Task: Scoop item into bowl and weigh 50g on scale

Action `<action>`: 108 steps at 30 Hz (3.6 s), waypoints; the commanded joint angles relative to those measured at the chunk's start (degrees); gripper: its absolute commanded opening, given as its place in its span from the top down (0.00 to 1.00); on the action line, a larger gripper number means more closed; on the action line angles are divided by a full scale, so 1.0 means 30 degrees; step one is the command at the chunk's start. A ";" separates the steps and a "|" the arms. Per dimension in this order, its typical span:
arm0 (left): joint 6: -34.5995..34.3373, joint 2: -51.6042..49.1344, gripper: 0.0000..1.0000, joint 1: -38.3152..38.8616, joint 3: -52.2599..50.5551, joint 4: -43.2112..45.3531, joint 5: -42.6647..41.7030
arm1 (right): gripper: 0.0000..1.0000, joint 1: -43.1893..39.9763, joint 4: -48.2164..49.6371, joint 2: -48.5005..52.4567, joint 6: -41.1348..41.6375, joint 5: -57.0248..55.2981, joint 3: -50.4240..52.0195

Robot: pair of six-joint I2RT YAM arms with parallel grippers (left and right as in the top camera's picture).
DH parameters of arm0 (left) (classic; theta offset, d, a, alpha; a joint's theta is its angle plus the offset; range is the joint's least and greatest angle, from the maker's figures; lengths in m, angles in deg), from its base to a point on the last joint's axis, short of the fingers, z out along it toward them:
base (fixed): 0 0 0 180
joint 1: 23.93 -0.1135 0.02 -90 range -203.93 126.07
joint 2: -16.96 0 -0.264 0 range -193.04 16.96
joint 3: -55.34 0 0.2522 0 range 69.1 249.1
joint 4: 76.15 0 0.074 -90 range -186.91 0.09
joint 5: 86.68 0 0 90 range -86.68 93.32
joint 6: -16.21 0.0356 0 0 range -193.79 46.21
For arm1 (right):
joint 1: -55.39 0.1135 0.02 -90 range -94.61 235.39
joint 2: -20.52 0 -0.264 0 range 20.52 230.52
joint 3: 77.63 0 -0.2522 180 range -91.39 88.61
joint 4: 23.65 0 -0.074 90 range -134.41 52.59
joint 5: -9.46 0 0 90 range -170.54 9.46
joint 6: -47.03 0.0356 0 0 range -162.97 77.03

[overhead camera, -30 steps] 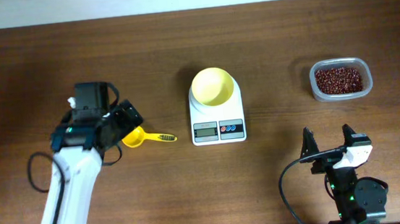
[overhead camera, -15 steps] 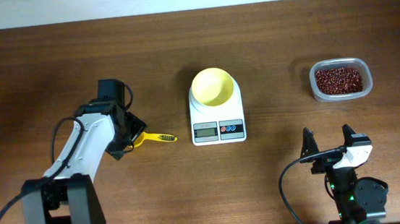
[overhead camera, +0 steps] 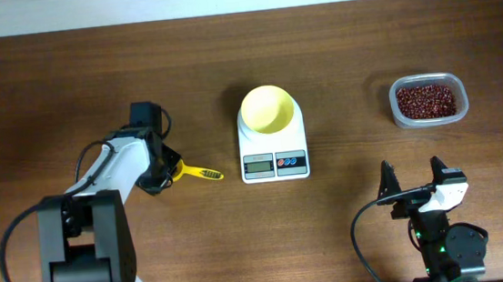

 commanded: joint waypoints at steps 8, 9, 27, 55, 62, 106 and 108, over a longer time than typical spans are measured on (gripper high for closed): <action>-0.0328 -0.0459 1.00 0.0058 -0.0634 0.0124 0.0029 | 0.01 0.0073 -0.0051 -0.0138 0.0000 -0.0153 0.0153; -0.0335 -0.0459 1.00 0.0058 -0.0634 0.0131 0.0029 | 0.01 0.0073 -0.0051 -0.0138 0.0000 -0.0153 0.0153; -0.0328 0.6623 1.00 0.0058 -0.0634 -0.0612 -0.1049 | 0.01 0.0073 -0.0051 -0.0138 0.0000 -0.0153 0.0153; -0.0357 0.8327 1.00 0.0073 -0.0634 -0.0153 -0.4211 | 0.01 0.0102 0.0197 -0.0138 0.3118 0.1552 0.0153; -0.0357 0.8327 1.00 0.0073 -0.0634 -0.0168 -0.4226 | 0.01 0.0102 0.0561 -0.0138 1.0783 0.4925 0.0153; -0.5071 0.8320 1.00 0.7380 -0.0634 -0.0153 -0.5850 | 0.44 0.8874 1.0222 2.3387 1.3427 1.2845 -0.8495; -0.5071 0.8320 1.00 0.7956 -0.0634 0.0204 -0.5850 | 0.54 0.8874 1.0222 2.3387 1.4914 1.2750 -0.8495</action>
